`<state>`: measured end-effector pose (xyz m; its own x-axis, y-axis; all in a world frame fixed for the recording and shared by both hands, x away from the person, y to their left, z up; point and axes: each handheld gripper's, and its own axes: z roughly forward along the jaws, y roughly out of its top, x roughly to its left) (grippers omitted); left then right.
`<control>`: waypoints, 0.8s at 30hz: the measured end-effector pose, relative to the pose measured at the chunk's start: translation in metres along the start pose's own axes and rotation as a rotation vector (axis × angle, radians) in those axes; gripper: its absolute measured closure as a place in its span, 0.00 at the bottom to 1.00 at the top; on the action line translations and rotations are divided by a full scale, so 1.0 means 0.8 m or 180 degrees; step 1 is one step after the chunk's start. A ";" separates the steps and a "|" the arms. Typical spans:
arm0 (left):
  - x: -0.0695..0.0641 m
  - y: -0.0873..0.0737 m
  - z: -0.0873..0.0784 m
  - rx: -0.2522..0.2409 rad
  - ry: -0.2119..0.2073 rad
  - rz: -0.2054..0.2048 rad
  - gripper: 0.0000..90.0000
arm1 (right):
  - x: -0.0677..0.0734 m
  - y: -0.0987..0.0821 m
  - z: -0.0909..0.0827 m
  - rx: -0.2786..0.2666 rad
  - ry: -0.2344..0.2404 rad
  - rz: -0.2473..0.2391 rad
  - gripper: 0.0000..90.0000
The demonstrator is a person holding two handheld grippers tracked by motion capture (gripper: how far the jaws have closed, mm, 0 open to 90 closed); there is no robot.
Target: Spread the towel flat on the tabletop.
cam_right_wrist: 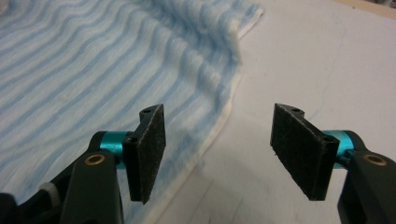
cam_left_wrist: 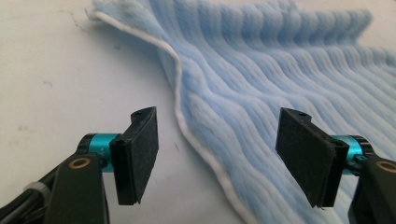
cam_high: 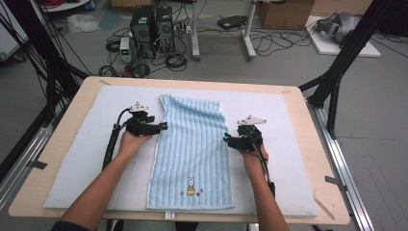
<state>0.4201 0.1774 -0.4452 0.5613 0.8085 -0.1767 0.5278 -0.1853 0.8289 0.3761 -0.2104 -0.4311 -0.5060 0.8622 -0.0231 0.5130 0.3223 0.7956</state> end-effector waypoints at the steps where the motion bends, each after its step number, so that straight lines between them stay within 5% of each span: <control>1: -0.002 -0.003 -0.004 0.0024 -0.0008 0.0010 0.34 | 0.001 -0.004 -0.003 0.0011 0.0019 0.0000 0.40; 14: -0.047 -0.057 -0.070 -0.0108 -0.0098 0.0166 0.59 | 0.035 -0.057 -0.052 0.0085 0.0310 -0.0103 0.55; 24: -0.081 -0.083 -0.094 0.0102 -0.0289 0.0145 0.67 | 0.065 -0.080 -0.083 0.0084 0.0563 -0.0189 0.68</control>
<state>0.3007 0.1796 -0.4488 0.6398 0.7453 -0.1878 0.5198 -0.2397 0.8200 0.2707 -0.2121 -0.4430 -0.6488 0.7599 0.0393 0.4955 0.3828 0.7797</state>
